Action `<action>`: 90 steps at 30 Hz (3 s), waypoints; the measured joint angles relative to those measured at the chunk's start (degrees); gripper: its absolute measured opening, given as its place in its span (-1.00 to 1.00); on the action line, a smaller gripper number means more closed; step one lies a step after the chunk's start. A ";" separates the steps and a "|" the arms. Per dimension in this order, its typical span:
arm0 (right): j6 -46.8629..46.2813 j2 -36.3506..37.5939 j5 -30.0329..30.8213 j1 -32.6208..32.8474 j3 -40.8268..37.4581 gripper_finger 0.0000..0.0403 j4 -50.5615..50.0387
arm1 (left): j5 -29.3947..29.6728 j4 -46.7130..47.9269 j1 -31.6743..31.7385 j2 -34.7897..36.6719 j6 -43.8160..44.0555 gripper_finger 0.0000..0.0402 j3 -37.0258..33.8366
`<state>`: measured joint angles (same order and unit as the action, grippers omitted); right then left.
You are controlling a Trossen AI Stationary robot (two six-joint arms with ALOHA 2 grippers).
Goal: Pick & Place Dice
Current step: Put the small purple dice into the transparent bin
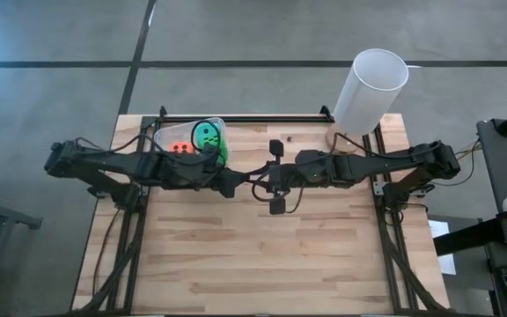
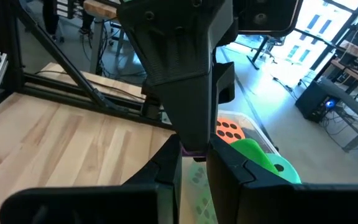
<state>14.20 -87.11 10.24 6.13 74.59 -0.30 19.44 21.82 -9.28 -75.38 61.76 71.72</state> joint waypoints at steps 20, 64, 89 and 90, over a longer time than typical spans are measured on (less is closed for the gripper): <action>0.16 -0.02 0.66 -0.02 -0.04 -0.78 -0.03 | 0.03 -0.17 0.00 -0.48 0.46 -0.79 0.04; -7.84 13.40 0.44 1.86 0.20 -0.10 -11.77 | 9.01 24.14 6.43 10.48 -0.25 -0.79 -0.13; -9.75 12.47 0.35 1.86 0.11 -0.12 -12.78 | 13.02 48.08 33.26 7.98 3.97 -0.73 -8.94; -9.75 12.46 0.35 1.87 0.10 -0.12 -12.77 | 12.91 47.87 33.94 7.98 3.53 -0.71 -9.43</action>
<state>4.45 -74.65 10.59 8.00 74.69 -13.07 32.35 69.69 24.66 -67.40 65.29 62.29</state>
